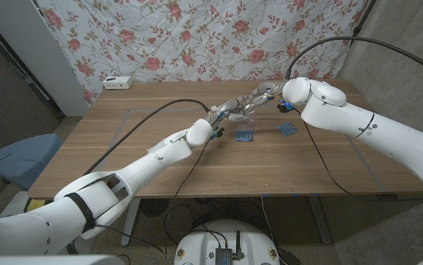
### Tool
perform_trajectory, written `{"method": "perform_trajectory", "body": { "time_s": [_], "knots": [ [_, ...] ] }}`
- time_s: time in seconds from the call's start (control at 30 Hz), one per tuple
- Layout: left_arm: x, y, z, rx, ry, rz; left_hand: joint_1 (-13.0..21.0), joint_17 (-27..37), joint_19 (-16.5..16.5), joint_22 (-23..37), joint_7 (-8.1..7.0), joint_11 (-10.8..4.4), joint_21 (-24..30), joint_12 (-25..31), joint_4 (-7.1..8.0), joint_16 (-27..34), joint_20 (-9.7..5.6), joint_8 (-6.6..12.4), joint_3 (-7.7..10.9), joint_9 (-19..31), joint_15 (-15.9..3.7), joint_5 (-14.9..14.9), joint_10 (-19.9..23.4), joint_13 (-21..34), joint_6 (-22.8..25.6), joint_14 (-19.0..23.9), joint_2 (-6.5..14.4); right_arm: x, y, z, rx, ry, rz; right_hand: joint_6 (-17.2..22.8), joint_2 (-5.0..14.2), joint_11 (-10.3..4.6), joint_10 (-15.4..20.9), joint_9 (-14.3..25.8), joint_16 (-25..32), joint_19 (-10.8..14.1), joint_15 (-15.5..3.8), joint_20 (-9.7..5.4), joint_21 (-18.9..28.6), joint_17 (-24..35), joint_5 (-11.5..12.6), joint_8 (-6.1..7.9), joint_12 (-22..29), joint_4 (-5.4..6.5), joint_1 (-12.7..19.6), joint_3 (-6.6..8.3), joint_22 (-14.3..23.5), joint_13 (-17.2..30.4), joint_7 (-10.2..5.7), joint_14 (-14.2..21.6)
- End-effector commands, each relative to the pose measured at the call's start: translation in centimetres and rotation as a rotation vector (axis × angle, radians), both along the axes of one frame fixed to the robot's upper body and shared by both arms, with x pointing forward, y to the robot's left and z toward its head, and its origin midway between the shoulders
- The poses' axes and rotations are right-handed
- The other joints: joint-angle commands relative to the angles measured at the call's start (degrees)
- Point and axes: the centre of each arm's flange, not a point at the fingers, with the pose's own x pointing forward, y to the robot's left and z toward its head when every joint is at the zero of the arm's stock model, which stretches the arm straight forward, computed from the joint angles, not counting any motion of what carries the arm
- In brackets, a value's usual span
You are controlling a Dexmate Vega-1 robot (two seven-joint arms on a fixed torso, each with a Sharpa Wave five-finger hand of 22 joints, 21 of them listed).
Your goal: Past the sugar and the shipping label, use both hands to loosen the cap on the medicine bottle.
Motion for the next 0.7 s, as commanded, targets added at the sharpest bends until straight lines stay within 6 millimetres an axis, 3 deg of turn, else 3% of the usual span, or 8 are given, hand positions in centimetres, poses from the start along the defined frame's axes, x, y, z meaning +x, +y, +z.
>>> {"method": "perform_trajectory", "body": {
  "time_s": [0.03, 0.7],
  "knots": [
    [-0.03, -0.27, 0.11, 0.004, -0.006, -0.006, -0.18, 0.18, -0.14, 0.19, 0.07, -1.0, 0.01, 0.24, -0.02, 0.39, 0.08, -0.04, 0.51, 0.09, -2.96, 0.36, 1.22, 0.29, 0.06, 0.2, 0.23, 0.01, 0.43, -0.2, -0.03, -0.022, -0.028, 1.14, -0.07, -0.06, 1.01, 0.12, 0.5, 0.83, -0.25, -0.31, 0.53, 0.12, 0.38, 0.53, 0.49, -0.45, 0.08, 0.03, 0.12, 0.17, 0.08, 0.82],
    [-0.1, -0.41, -0.03, 0.0, -0.004, -0.004, -0.34, 0.18, -0.27, 0.19, -0.16, -0.96, -0.01, 0.22, -0.03, 0.39, 0.07, 0.16, 0.84, 0.08, -3.06, 0.37, 1.18, 0.29, 0.42, 0.22, 0.2, 0.4, 0.32, -0.62, -0.033, -0.038, -0.058, 4.19, 0.55, -0.4, 2.44, 0.63, 0.77, 2.05, -1.21, -0.85, 0.75, -0.03, 0.72, 1.8, 0.72, -1.8, 1.73, 0.63, 0.12, 0.18, 0.2, 2.04]
  ]
}}
